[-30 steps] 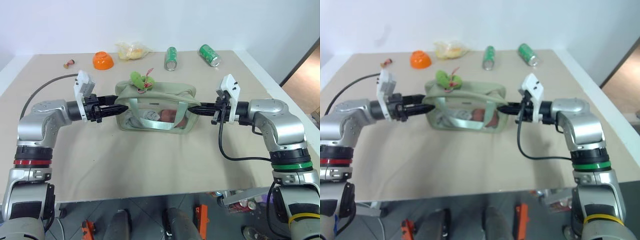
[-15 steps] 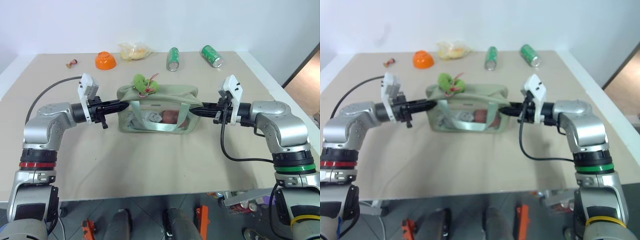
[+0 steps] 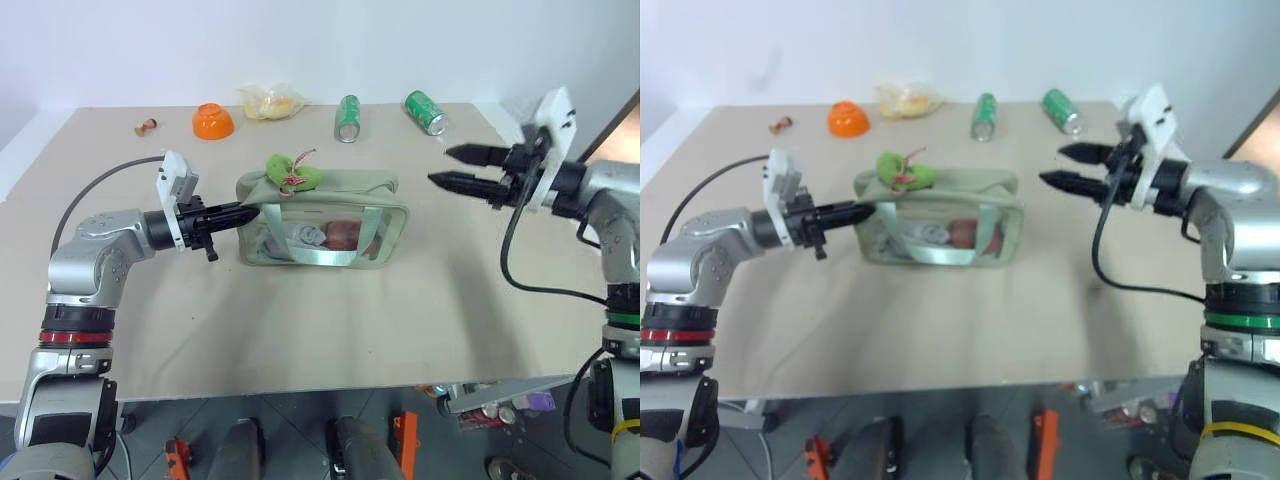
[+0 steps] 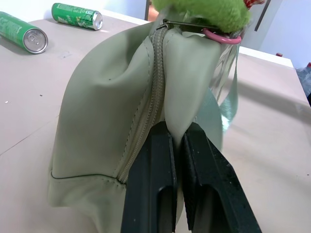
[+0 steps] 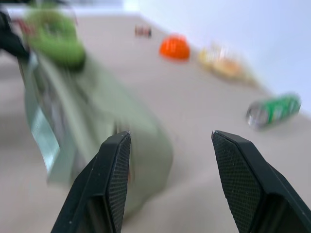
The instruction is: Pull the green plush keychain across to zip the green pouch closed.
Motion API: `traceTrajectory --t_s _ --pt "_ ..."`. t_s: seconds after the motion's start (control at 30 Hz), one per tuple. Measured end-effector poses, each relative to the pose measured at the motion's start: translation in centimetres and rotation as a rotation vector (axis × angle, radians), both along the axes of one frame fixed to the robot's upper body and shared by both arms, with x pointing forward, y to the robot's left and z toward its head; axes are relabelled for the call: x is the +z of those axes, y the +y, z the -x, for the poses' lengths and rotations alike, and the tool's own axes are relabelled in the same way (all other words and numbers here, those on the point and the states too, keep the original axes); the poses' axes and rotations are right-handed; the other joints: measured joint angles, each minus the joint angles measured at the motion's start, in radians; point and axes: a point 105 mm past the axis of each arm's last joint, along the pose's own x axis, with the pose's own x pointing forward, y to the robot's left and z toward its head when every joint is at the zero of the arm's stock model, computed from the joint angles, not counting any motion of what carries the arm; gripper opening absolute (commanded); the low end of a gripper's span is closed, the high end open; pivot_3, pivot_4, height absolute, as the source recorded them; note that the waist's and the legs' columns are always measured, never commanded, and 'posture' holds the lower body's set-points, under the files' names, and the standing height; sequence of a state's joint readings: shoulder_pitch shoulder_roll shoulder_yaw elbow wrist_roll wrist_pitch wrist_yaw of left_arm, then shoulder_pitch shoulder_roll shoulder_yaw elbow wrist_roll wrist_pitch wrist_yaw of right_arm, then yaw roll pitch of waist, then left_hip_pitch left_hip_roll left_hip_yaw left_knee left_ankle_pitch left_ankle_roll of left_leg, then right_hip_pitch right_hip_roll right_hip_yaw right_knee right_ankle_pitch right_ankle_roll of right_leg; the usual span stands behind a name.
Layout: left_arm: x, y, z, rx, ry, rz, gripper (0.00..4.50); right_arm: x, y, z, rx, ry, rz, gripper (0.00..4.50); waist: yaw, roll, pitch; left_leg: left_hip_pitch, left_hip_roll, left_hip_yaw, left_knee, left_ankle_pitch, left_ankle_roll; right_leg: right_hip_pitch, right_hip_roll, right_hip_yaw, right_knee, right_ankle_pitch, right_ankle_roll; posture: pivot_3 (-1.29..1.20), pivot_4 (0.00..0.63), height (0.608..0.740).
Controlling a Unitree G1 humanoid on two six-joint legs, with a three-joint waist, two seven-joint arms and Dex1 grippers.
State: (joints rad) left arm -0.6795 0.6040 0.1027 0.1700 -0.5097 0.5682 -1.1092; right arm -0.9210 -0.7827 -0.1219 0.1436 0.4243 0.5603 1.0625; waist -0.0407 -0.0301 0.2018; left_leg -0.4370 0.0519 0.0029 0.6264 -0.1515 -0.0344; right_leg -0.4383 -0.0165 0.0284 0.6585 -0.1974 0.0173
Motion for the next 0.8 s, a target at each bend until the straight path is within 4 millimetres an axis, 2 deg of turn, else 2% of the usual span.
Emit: traceTrajectory --t_s 0.03,0.1,0.2,0.3,0.5,0.8 --pt "0.1 0.0 0.0 0.005 -0.003 0.002 0.00 0.7 1.5 0.1 0.046 -0.016 -0.031 2.72 -0.002 0.000 0.000 0.000 0.000 0.000 0.000 0.000 0.000 0.000 0.000 0.000 0.000 0.001 0.000 0.00 0.150 0.740" --pt "0.1 0.0 0.0 0.005 -0.005 0.002 0.00 0.6 4.4 0.4 0.124 -0.015 -0.028 2.72 -0.004 0.000 0.000 0.000 0.000 -0.001 0.000 0.000 0.001 0.001 0.000 0.000 0.000 0.002 0.003 0.00 0.150 0.740" --pt "0.1 -0.5 0.1 -0.009 -0.007 0.002 0.00 -1.8 9.6 1.2 0.275 0.044 0.032 2.72 0.005 0.000 0.000 -0.002 0.000 -0.002 0.000 0.001 0.001 0.000 0.000 -0.001 0.000 0.002 0.003 0.00 0.150 0.740" --pt "0.0 -0.8 0.1 -0.019 -0.007 0.007 0.00 -2.2 11.1 1.6 0.321 0.055 0.049 2.72 0.013 0.000 0.000 -0.003 -0.001 -0.001 0.000 0.000 0.001 0.000 -0.001 -0.001 -0.001 0.002 0.004 0.00 0.150 0.740" --pt "0.1 -0.9 0.1 -0.015 -0.011 0.011 0.00 -1.0 12.7 1.7 0.367 0.002 0.067 2.72 0.016 0.000 0.000 -0.002 -0.001 -0.001 -0.001 0.000 0.001 0.000 -0.001 -0.001 -0.001 0.002 0.004 0.00 0.150 0.740" --pt "0.1 -0.9 0.3 -0.009 -0.015 0.013 0.00 -4.1 14.0 -0.1 0.368 0.072 0.152 2.72 0.017 0.000 0.000 -0.002 -0.001 -0.001 -0.001 0.000 0.001 0.000 -0.001 -0.002 -0.001 0.002 0.003 0.00 0.150 0.740"
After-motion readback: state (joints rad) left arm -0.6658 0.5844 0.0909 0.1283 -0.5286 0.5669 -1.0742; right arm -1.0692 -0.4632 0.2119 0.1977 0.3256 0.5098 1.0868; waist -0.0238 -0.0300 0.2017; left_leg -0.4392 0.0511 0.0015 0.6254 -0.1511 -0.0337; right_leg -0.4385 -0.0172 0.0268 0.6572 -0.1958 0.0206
